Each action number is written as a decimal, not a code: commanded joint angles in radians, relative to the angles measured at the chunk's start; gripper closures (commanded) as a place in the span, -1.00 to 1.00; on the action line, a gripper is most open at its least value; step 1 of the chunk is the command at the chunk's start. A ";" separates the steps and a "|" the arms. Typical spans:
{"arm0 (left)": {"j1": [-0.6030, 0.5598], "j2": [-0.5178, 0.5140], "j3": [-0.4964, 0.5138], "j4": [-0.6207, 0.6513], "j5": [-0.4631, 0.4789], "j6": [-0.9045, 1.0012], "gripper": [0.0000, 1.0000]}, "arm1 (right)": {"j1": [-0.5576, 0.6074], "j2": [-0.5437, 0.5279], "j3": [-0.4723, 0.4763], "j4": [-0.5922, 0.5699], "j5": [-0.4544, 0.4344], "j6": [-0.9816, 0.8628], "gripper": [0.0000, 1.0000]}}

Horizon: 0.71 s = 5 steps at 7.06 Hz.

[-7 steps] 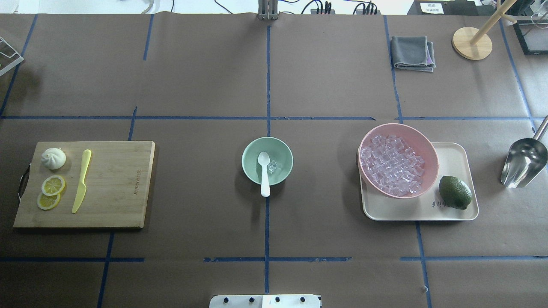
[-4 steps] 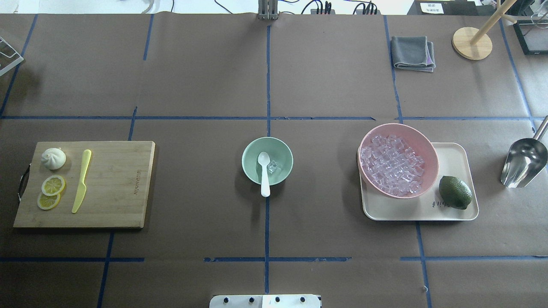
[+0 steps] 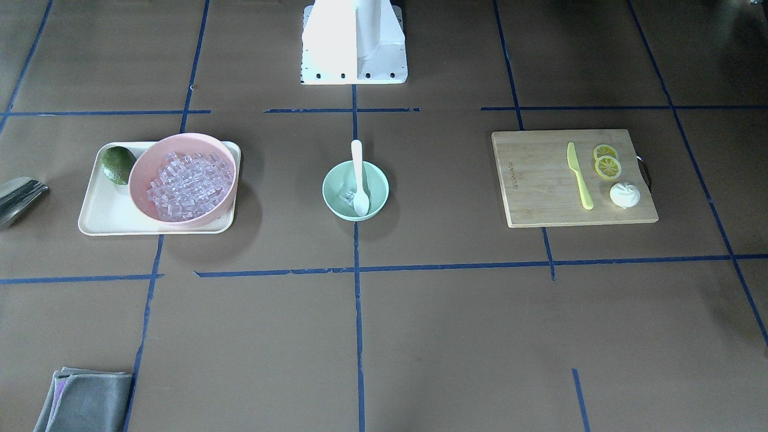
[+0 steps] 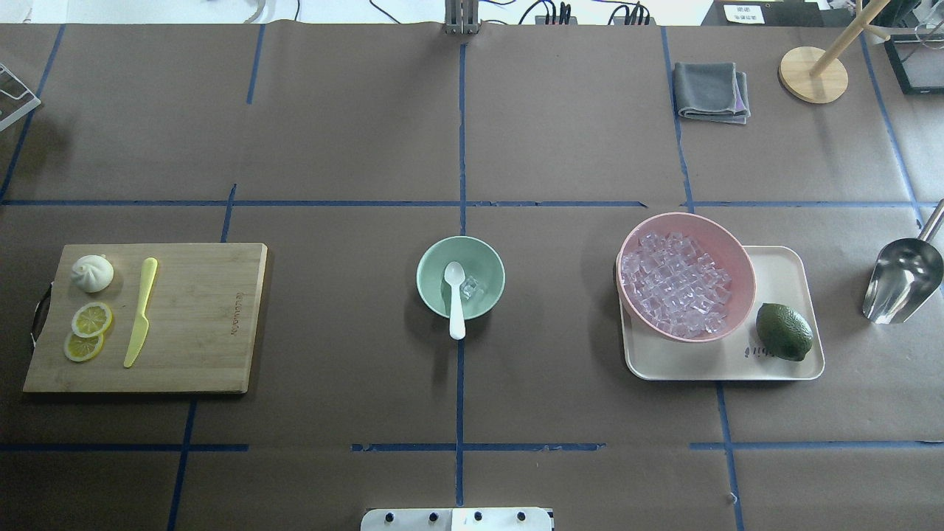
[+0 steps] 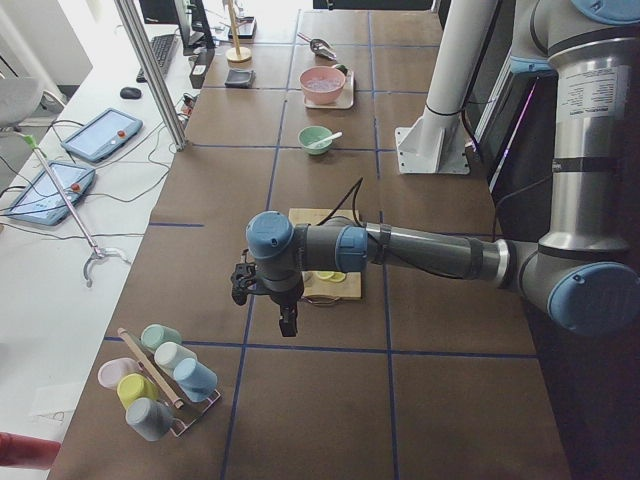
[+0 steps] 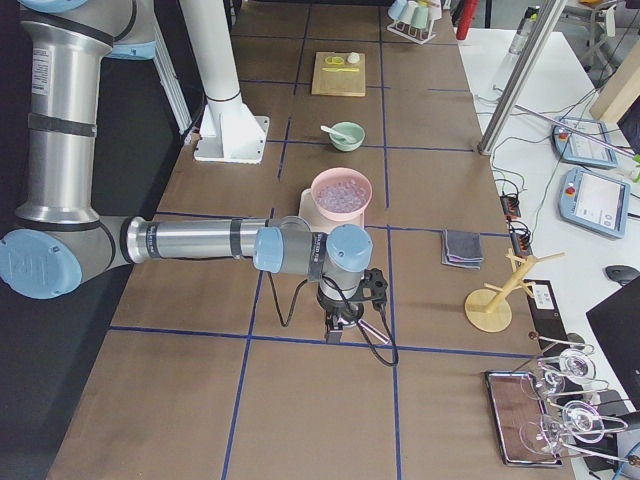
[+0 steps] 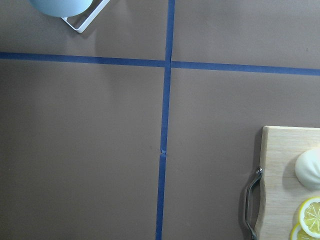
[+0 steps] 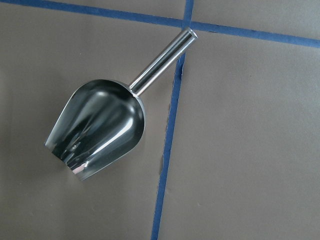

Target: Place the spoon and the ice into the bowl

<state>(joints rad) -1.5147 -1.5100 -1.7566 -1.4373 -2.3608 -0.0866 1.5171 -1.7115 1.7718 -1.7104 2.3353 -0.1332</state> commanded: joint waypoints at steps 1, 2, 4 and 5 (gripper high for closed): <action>0.001 0.007 -0.001 0.000 0.000 0.001 -1.00 | 0.000 0.000 0.003 0.002 0.015 0.012 -0.99; -0.001 0.008 -0.003 0.000 0.000 -0.001 -1.00 | 0.000 -0.002 0.006 0.002 0.016 0.012 -0.99; 0.001 0.007 -0.001 0.000 0.000 -0.002 -1.00 | 0.000 -0.002 0.005 0.000 0.016 0.012 -0.99; 0.001 -0.002 -0.003 0.000 0.001 -0.005 -1.00 | 0.000 -0.003 -0.002 0.002 0.013 0.012 -0.99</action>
<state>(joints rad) -1.5147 -1.5054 -1.7588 -1.4373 -2.3605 -0.0889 1.5171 -1.7141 1.7752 -1.7095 2.3511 -0.1212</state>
